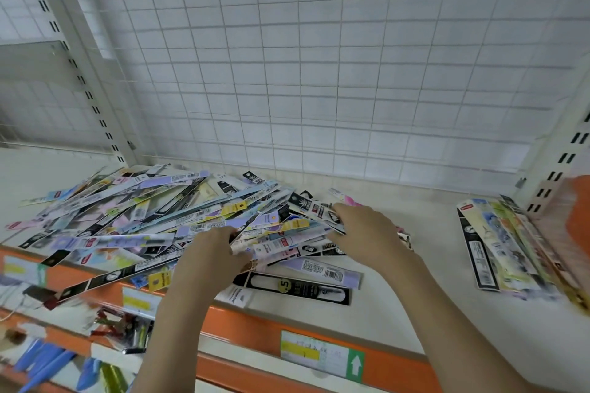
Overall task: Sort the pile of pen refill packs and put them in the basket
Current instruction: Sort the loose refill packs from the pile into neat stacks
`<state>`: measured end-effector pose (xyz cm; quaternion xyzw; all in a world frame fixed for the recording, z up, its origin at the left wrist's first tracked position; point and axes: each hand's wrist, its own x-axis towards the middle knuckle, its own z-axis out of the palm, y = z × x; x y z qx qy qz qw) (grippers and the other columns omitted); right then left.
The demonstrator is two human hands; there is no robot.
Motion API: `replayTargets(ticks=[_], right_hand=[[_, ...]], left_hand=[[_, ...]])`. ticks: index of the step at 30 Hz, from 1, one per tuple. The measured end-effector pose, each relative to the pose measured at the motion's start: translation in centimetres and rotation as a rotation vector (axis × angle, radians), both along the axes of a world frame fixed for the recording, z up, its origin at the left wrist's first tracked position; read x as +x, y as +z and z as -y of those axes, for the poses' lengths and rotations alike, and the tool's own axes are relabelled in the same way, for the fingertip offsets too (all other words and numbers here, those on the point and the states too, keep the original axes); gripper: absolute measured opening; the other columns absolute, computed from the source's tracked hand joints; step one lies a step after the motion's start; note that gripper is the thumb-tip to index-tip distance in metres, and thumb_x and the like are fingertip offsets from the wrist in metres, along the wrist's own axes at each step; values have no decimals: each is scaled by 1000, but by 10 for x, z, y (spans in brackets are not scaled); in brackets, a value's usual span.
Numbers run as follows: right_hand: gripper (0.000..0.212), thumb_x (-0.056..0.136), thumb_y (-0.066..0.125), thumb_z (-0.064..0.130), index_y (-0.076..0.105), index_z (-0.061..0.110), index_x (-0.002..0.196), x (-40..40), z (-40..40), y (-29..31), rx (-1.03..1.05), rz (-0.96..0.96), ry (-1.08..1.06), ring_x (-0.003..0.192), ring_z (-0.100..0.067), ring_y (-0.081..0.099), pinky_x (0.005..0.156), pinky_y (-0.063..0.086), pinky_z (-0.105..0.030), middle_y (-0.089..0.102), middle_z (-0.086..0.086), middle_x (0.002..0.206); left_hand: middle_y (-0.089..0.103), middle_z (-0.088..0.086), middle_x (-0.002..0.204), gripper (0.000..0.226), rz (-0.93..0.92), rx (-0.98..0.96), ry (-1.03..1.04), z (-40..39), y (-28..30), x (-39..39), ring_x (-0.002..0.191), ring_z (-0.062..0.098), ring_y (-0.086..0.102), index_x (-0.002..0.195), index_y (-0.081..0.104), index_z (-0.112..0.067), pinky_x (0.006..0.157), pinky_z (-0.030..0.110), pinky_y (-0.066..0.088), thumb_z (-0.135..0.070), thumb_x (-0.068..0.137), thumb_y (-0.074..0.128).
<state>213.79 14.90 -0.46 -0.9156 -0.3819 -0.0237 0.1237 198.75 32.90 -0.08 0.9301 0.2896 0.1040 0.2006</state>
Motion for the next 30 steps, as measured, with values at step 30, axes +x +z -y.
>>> replayTargets(ticks=[30], right_hand=[[33, 94, 46, 38, 39, 19, 68, 10, 36, 11, 112, 28, -250, 69, -25, 44, 58, 30, -31, 40, 5, 59]], left_hand=[[63, 12, 90, 16, -120, 115, -21, -37, 0, 36, 72, 26, 54, 96, 58, -5, 54, 27, 38, -4, 84, 48]])
